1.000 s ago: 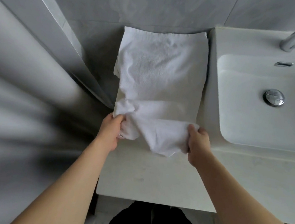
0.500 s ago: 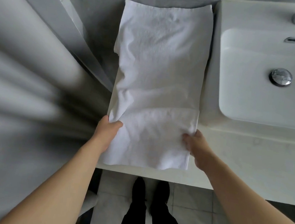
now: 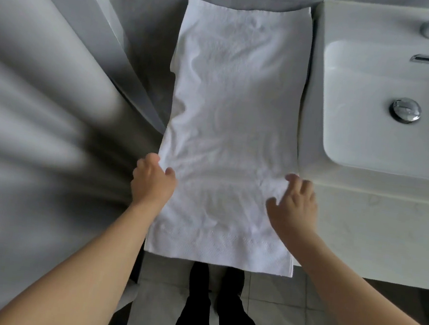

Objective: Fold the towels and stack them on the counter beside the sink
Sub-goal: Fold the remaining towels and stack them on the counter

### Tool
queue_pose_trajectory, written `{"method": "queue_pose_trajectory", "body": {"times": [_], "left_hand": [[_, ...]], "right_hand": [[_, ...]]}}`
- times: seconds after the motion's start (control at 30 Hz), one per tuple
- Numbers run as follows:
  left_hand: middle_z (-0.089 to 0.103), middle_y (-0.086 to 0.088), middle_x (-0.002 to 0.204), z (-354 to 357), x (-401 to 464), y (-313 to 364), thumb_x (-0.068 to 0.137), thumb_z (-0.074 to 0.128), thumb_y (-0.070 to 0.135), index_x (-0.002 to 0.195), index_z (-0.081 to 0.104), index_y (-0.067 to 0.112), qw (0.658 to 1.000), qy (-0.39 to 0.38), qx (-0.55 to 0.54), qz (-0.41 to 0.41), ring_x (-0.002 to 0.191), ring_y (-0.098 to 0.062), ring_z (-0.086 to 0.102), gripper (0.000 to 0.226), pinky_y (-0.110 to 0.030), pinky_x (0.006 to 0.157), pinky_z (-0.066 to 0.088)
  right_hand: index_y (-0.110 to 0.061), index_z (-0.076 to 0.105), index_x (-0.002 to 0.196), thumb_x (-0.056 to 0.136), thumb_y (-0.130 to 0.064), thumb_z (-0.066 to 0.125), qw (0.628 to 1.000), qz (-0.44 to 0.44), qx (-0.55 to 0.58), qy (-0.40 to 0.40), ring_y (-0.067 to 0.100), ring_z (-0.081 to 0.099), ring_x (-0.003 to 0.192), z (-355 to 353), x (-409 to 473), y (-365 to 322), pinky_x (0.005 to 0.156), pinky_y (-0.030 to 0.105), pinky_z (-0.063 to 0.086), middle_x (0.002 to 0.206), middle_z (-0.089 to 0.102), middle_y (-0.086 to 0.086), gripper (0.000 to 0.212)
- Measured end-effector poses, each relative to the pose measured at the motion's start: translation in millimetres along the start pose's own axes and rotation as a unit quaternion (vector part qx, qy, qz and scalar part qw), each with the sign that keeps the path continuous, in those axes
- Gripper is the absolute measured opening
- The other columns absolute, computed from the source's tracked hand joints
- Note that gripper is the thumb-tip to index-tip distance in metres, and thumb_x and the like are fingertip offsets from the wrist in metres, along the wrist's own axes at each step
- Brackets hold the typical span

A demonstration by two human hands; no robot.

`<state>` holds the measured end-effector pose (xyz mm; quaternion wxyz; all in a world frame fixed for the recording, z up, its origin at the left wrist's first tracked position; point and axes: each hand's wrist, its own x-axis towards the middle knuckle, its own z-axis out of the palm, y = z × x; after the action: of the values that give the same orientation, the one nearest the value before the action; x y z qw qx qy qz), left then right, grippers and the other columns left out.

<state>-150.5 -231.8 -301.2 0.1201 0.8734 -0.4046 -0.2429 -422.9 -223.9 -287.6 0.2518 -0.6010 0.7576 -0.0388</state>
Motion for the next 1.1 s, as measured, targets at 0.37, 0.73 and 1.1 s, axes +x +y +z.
{"method": "queue_pose_trajectory", "body": {"times": [0.37,0.73,1.1], "left_hand": [[-0.018,0.0,0.167,58,114,57,0.103,0.01,0.053,0.159,-0.011,0.026,0.927,-0.028,0.246,0.283,0.152,-0.023,-0.021,0.066,-0.048,0.122,-0.014],[-0.003,-0.006,0.168,47,178,180,0.102,0.02,0.053,0.16,0.009,0.03,0.885,0.122,0.217,0.394,0.154,-0.031,-0.008,0.063,-0.06,0.12,-0.008],[-0.016,0.007,0.167,48,252,224,0.094,0.001,0.07,0.156,-0.01,0.042,0.897,0.035,0.257,0.359,0.153,-0.026,-0.019,0.069,-0.071,0.113,-0.01]], "right_hand": [[-0.03,0.003,0.157,0.096,-0.06,0.012,0.967,-0.187,-0.174,0.018,0.024,-0.007,0.151,40,179,-38,0.12,0.045,-0.01,0.165,-0.005,0.002,0.068],[-0.035,-0.002,0.156,0.093,-0.063,0.01,0.97,-0.17,-0.17,0.046,0.023,-0.013,0.15,48,183,-31,0.12,0.048,-0.007,0.164,-0.01,-0.002,0.07],[-0.018,0.05,0.135,0.088,-0.042,0.036,0.97,-0.175,-0.078,0.15,0.033,0.036,0.137,38,188,-52,0.118,0.056,0.012,0.146,0.042,0.009,0.054]]}}
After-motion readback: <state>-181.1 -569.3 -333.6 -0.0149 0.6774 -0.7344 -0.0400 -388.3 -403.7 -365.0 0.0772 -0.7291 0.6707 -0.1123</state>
